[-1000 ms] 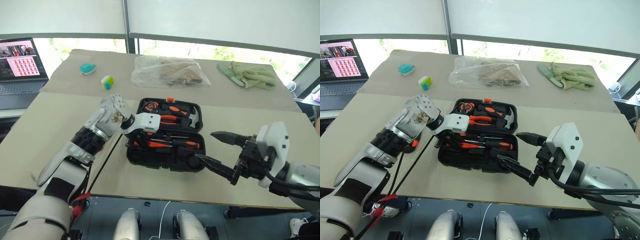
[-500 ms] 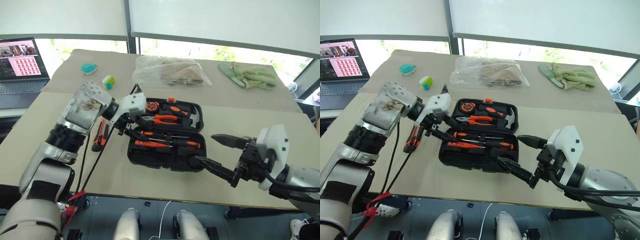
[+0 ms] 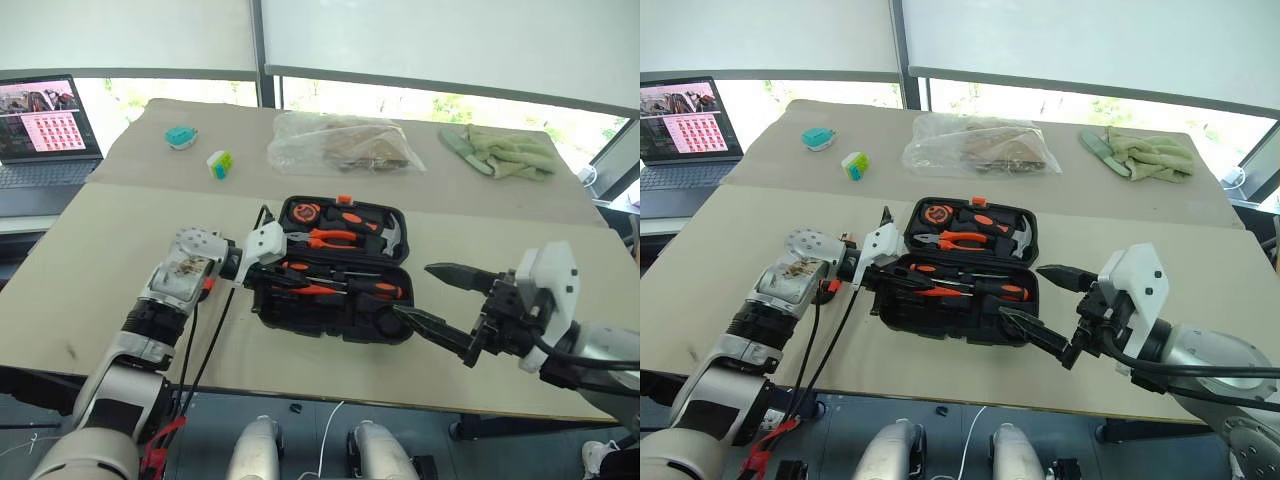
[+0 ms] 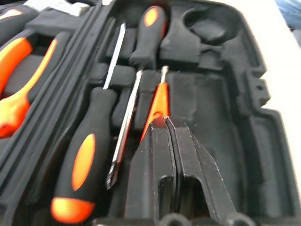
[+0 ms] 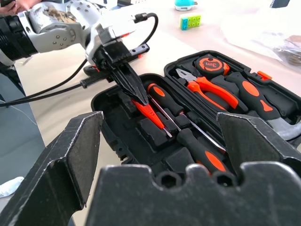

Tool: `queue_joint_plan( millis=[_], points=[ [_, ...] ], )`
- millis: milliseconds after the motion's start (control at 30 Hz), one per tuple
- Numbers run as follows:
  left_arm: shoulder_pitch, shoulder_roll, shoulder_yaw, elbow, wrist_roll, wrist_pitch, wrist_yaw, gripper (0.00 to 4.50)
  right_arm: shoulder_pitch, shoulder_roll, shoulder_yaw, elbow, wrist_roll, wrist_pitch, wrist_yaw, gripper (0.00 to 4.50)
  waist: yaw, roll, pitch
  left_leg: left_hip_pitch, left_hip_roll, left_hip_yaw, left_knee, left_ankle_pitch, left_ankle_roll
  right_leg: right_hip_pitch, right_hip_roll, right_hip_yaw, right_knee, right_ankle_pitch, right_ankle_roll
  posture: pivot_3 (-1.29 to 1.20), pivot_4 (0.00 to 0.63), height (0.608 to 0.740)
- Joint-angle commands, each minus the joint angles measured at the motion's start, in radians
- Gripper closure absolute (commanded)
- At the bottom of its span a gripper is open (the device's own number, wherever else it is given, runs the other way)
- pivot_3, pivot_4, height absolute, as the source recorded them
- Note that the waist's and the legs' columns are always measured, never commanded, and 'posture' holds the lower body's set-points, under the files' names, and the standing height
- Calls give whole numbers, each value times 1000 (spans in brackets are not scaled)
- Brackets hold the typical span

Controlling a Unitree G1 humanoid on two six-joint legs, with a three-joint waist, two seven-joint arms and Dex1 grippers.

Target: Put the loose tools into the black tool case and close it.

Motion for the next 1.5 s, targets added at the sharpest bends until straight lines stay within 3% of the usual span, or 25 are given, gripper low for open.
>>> queue_joint_plan(
  millis=[33,267,500,667,833,867,900,1033,1133,1233,1333,1500],
  points=[
    [1,-1,-5,23,21,-72,1,4446,-14,-12,-4,-7,19,-7,-2,0,0,0,0,0,0,0,0,0,0,0,0,0,0,0,0,0,150,740],
    [0,-14,-30,155,79,-180,25,4446,-26,-11,3,2,28,-6,-9,0,0,1,-1,2,0,0,0,0,0,2,0,0,0,0,0,0,150,740],
    [16,-6,-19,171,64,-186,19,4446,-44,-8,11,25,35,-7,-14,0,-2,3,-4,5,0,0,0,0,0,5,0,0,0,0,0,0,150,740],
    [39,72,106,-47,-76,9,11,4446,-107,-10,68,66,9,-14,20,0,-19,3,-4,6,1,0,-1,0,0,5,1,0,1,0,-1,0,150,740],
    [161,257,321,-349,-226,327,95,4446,-234,-3,163,159,-59,-32,101,0,-29,3,-3,3,3,0,-1,0,0,-1,2,1,3,0,-1,0,150,740],
    [211,296,364,-392,-233,360,118,3933,-261,0,186,175,-76,-35,119,0,-31,3,-3,3,3,0,-2,0,0,-1,2,1,2,0,-1,0,150,740],
    [264,330,402,-429,-232,384,144,3734,-284,2,205,186,-92,-37,138,0,-32,4,-3,3,3,0,-2,0,0,-1,2,2,2,0,-1,0,150,740],
    [589,443,680,-560,-225,454,213,2245,-385,4,287,236,-162,-59,240,0,-45,5,-2,5,2,0,-5,0,0,-1,1,5,2,0,-1,0,150,740],
    [762,465,786,-571,-196,479,266,1052,-426,1,332,252,-204,-71,312,0,-32,2,-1,5,3,2,-4,0,0,-2,0,2,2,-1,-1,0,150,740],
    [847,455,809,-599,-183,483,321,22,-444,5,353,264,-236,-79,356,0,-10,2,-1,5,4,4,-4,0,-1,-2,-3,0,0,-2,-3,0,150,740],
    [809,434,779,-670,-246,604,382,22,-451,17,362,275,-258,-80,375,0,11,2,-1,5,4,3,-4,0,-1,-3,-4,-3,-3,-4,-8,0,150,740],
    [554,416,679,-733,-328,960,554,22,-435,23,348,255,-259,-65,380,0,14,1,-2,5,3,4,-4,0,-1,0,-6,-6,-3,0,-3,0,150,740]
  ],
)
